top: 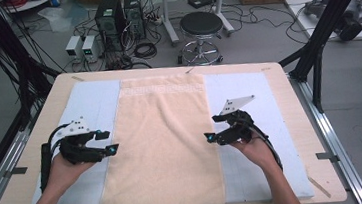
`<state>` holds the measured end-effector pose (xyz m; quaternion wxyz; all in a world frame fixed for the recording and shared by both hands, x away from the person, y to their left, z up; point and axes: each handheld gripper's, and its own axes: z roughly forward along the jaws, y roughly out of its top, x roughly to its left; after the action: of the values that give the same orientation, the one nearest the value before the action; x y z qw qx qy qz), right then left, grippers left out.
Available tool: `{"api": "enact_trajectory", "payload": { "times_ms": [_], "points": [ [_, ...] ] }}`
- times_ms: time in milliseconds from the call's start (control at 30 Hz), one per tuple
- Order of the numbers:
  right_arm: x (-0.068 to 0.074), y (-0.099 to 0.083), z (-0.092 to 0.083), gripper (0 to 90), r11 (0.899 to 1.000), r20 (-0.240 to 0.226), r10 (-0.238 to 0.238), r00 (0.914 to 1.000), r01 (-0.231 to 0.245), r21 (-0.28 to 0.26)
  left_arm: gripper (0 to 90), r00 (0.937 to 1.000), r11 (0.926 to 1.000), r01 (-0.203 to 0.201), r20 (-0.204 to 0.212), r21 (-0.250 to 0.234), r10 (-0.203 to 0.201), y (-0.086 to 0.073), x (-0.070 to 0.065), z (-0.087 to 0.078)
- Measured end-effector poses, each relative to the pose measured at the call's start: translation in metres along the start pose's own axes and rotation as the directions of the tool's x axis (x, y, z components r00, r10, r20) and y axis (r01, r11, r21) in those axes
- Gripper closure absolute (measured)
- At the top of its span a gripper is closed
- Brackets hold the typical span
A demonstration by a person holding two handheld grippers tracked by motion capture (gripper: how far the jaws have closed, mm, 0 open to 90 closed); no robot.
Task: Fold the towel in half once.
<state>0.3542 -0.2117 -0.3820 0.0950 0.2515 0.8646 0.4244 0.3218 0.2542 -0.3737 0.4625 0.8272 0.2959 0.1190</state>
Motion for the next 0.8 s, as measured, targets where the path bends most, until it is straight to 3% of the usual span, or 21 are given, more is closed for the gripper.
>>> {"api": "enact_trajectory", "payload": {
  "times_ms": [100,267,400,533,667,800],
  "points": [
    [-0.009,0.016,-0.001,25.7,1.0,0.013,0.004,0.9999,-0.004,-0.017,36.9,1.0,1.0,0.005,-0.008,-0.009,-0.005,0.017,0.015,0.004],
    [-0.036,0.044,0.003,25.9,1.0,0.047,0.015,0.9988,-0.014,-0.02,37.0,0.9992,0.999,0.039,-0.009,-0.022,-0.039,0.047,0.043,0.014],
    [-0.059,0.061,0.007,27.0,0.999,0.083,0.036,0.9959,-0.035,-0.01,36.8,0.9973,0.9978,0.064,-0.034,-0.016,-0.065,0.059,0.062,0.027],
    [-0.077,0.071,0.014,26.4,0.998,0.116,0.057,0.9916,-0.054,-0.032,36.7,0.9932,0.9943,0.095,-0.063,-0.048,-0.098,0.057,0.077,0.043],
    [-0.091,0.064,0.032,23.5,0.995,0.133,0.102,0.9859,-0.101,-0.009,35.2,0.986,0.9885,0.147,-0.075,-0.034,-0.149,0.045,0.086,0.061],
    [-0.096,0.051,0.05,23.6,0.994,0.134,0.1,0.9858,-0.105,0.028,36.8,0.982,0.9883,0.149,-0.122,0.032,-0.144,0.029,0.09,0.078]
  ]
}}
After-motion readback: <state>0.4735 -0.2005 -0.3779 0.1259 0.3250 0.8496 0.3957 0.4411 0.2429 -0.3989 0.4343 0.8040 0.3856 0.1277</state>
